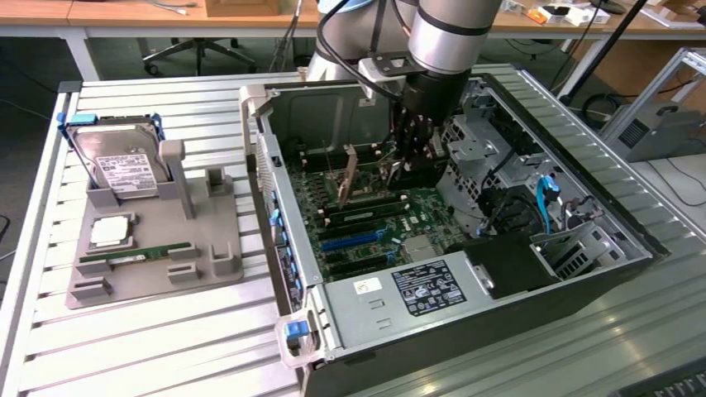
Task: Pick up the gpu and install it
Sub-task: 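Insert the gpu into the slot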
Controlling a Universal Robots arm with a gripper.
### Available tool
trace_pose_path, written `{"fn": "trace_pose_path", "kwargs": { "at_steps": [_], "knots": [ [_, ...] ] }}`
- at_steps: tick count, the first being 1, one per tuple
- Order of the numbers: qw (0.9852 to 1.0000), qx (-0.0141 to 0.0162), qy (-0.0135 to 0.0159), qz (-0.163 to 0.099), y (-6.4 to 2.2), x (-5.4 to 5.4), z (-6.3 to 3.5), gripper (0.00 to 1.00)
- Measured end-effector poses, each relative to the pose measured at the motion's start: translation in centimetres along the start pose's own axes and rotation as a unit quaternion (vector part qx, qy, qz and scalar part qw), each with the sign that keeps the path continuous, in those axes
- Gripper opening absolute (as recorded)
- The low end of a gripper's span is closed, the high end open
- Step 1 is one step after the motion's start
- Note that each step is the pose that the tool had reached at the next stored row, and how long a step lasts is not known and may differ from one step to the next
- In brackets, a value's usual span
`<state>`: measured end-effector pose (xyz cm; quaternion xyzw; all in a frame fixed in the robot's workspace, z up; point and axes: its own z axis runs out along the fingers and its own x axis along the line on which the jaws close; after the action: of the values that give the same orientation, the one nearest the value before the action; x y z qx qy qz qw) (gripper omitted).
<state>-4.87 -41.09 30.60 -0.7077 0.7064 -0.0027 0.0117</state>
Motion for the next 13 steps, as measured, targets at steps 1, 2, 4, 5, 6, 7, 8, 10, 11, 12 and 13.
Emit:
{"fn": "trace_pose_path", "kwargs": {
  "at_steps": [1, 2, 4, 5, 6, 7, 8, 10, 11, 12, 13],
  "knots": [
    [1.0000, 0.0000, 0.0000, 0.000, 0.00, 0.04, 0.00, 0.27],
    [1.0000, 0.0000, 0.0000, 0.000, 0.00, 0.09, 0.00, 0.27],
    [1.0000, 0.0000, 0.0000, 0.000, 0.01, 0.19, 0.00, 0.27],
    [1.0000, 0.0000, 0.0000, 0.000, 0.01, 0.24, 0.00, 0.27],
    [1.0000, 0.0000, 0.0000, 0.000, 0.01, 0.28, 0.00, 0.27],
    [1.0000, 0.0000, 0.0000, 0.000, 0.01, 0.33, 0.00, 0.27],
    [1.0000, 0.0000, 0.0000, 0.000, 0.01, 0.34, 0.01, 0.27],
    [1.0000, 0.0000, 0.0000, 0.000, 0.01, 0.42, 0.01, 0.27],
    [1.0000, 0.0000, 0.0000, 0.000, 0.01, 0.46, 0.01, 0.27],
    [1.0000, 0.0000, 0.0000, 0.000, 0.02, 0.51, 0.01, 0.27],
    [1.0000, 0.0000, 0.0000, 0.000, 0.01, 0.58, 0.01, 0.27]
  ]
}}
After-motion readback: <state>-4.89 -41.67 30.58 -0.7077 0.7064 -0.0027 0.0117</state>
